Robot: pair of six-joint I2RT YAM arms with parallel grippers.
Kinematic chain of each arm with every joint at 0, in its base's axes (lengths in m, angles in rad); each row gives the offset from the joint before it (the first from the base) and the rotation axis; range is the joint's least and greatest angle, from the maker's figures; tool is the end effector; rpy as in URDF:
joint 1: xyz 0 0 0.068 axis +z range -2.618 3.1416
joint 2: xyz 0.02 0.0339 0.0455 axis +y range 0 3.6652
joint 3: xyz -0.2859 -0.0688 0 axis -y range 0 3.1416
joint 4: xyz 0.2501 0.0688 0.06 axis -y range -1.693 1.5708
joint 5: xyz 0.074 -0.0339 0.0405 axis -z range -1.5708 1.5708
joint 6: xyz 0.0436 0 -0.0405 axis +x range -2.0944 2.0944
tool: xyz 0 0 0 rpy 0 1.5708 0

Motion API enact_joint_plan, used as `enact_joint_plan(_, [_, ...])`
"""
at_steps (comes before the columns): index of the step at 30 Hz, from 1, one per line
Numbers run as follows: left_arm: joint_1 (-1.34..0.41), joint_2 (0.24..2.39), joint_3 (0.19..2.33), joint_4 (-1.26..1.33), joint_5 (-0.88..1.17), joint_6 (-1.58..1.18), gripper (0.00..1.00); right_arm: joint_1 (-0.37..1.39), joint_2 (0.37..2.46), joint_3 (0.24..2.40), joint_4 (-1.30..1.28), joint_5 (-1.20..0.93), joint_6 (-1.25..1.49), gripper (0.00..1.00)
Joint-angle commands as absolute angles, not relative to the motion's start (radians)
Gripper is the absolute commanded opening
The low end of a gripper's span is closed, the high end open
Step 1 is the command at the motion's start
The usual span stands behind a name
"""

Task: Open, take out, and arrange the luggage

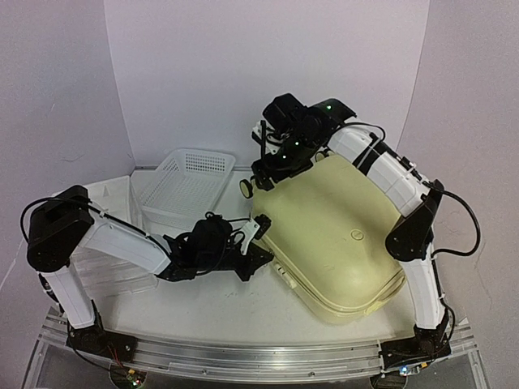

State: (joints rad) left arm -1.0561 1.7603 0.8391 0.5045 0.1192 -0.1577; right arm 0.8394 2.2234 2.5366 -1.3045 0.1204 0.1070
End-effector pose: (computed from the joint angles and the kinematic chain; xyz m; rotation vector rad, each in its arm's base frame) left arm 0.1826 -0.3335 0.1839 0.9845 1.8545 -0.8817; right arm 0.3227 0.3517 0.3767 -0.8753 2.4111 0.2109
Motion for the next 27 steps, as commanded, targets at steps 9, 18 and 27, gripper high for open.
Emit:
enact_joint_plan(9, [-0.950,1.612,0.744,0.498,0.128,-0.228,0.00,0.872,2.271,2.566,-1.259,0.176,0.118,0.95])
enact_joint_plan(18, [-0.751,1.713,0.901,0.471,0.166,-0.132,0.00,0.872,2.211,2.447,-1.186,0.106,0.210,0.96])
enact_joint_plan(27, [-0.732,1.839,1.073,0.468,0.156,-0.091,0.00,0.871,2.009,2.192,-1.184,0.082,0.350,0.98])
